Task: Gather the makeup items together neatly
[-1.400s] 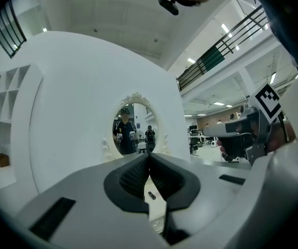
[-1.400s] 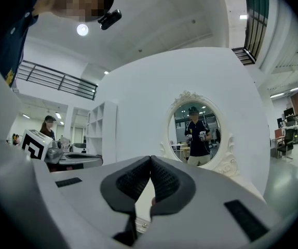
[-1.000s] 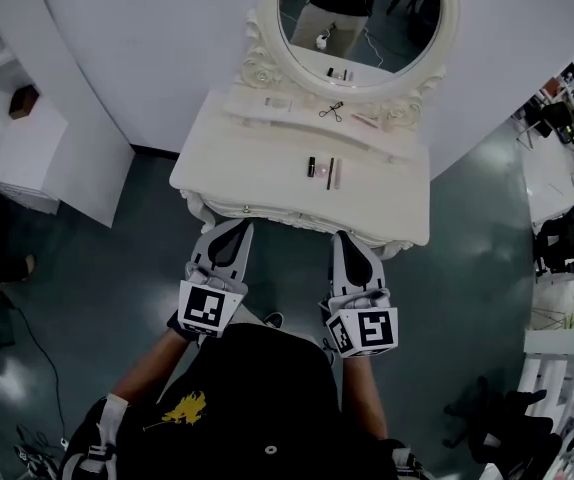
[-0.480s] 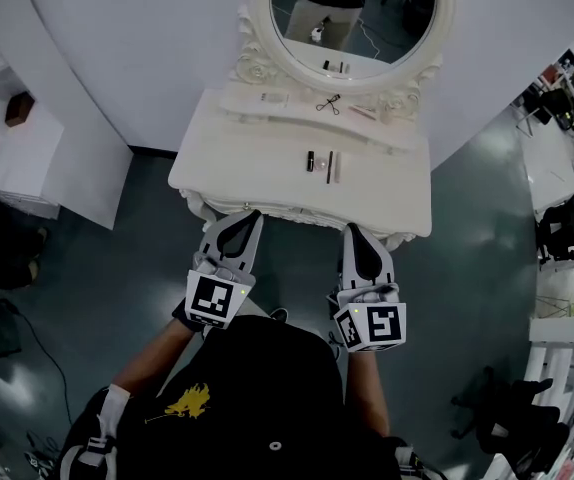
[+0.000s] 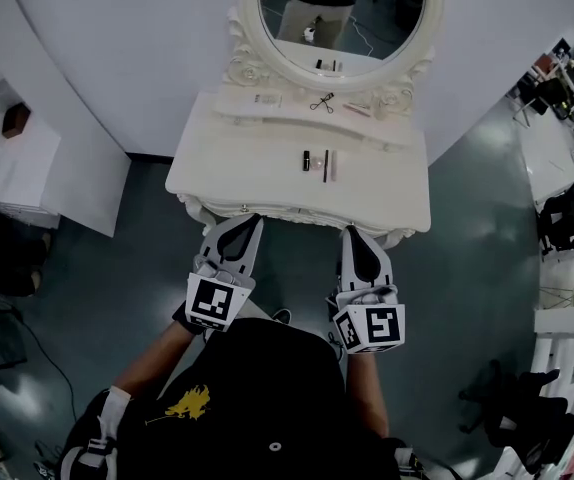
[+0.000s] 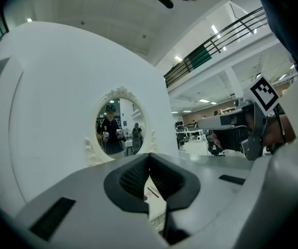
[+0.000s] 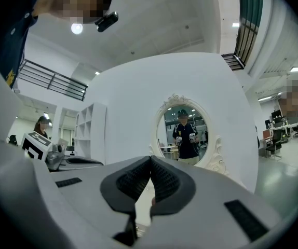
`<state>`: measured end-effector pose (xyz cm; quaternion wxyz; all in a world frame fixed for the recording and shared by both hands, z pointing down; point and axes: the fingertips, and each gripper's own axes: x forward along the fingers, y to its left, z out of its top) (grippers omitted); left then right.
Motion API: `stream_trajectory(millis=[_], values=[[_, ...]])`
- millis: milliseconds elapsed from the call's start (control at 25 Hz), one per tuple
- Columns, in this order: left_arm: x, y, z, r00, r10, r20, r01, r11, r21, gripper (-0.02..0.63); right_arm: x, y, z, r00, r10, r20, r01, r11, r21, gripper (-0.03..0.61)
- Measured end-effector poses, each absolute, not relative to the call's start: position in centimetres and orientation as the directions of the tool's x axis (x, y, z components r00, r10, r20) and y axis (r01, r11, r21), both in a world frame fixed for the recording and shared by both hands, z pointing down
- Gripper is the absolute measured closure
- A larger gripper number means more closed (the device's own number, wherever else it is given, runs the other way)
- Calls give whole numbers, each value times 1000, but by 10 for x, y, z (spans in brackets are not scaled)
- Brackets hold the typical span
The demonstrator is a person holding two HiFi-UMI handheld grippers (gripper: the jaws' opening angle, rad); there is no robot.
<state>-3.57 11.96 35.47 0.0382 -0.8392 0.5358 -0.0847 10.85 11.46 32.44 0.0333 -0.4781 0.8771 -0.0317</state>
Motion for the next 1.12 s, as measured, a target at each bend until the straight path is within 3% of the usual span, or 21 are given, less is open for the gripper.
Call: stream_trajectory(millis=[640,840,1120], values=[[-23,135,368,402,-904,148,-895,-422,-145,601,101,116,347,-578,-816,4,-806,569,-164,565],[-20,141,363,394,-912,110,-870,-409,-274,600,88,108,346,-603,-797,12,-787,593,-170,565],[-46,140,386,324,-931,165,-920,-351,-173,601,78,98,351,-629,-777,0,-765,620,-175,565]])
